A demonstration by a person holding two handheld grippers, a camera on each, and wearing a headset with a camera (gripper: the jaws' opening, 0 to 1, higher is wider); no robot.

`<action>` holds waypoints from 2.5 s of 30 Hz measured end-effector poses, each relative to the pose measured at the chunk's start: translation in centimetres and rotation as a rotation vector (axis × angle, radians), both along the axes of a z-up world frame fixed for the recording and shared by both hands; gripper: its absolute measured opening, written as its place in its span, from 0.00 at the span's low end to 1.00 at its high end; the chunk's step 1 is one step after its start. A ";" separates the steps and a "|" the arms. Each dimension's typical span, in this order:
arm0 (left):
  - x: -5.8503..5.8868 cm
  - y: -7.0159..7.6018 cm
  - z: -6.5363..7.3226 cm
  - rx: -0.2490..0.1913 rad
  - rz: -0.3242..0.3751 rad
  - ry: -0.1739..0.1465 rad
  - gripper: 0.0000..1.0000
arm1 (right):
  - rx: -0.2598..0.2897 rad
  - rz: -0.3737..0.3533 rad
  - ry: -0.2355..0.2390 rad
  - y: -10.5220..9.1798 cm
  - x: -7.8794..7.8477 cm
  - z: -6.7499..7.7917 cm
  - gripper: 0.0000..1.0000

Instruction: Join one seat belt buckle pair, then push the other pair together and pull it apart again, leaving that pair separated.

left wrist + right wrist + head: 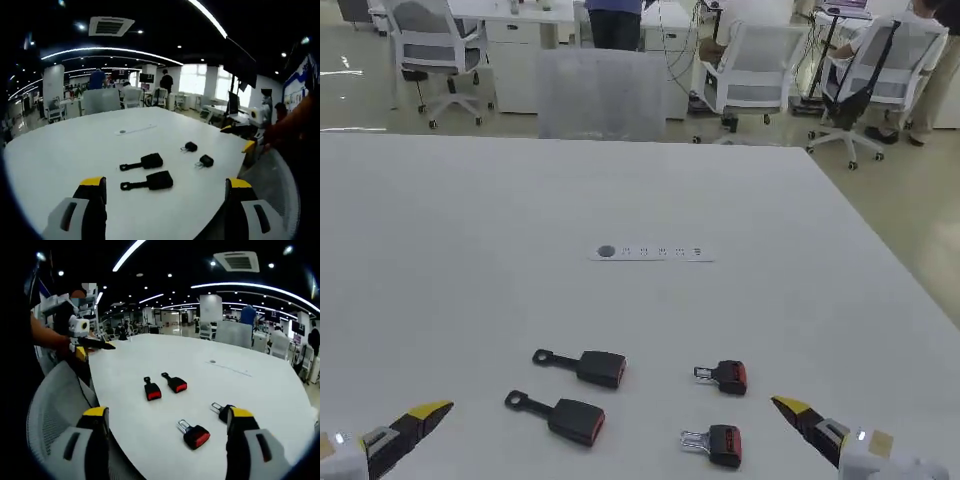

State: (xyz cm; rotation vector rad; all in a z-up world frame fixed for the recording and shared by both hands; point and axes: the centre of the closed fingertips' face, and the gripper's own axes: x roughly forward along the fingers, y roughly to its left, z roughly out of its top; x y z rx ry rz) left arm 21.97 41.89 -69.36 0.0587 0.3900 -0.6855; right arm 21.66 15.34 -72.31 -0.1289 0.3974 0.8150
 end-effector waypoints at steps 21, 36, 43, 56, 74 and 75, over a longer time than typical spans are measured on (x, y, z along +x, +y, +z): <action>-0.7 -0.4 0.2 0.005 -0.007 -0.001 1.00 | 0.012 -0.022 -0.006 0.2 -0.2 0.1 1.00; -1.4 -0.5 -0.3 0.010 0.005 0.016 1.00 | -0.019 -0.112 -0.014 -0.5 -0.3 -1.1 1.00; -1.4 -0.9 -0.4 0.012 -0.006 0.020 1.00 | -0.005 -0.120 -0.006 -0.3 -0.3 -1.1 1.00; -0.9 0.0 0.0 0.010 0.012 0.009 1.00 | 0.017 -0.152 -0.010 -1.3 0.1 -0.7 1.00; -0.4 0.1 0.1 0.004 0.018 0.006 1.00 | 0.009 -0.158 -0.011 -1.7 0.3 -0.6 1.00; -0.4 0.1 0.1 0.003 0.019 0.006 1.00 | 0.008 -0.159 -0.011 -1.7 0.3 -0.6 1.00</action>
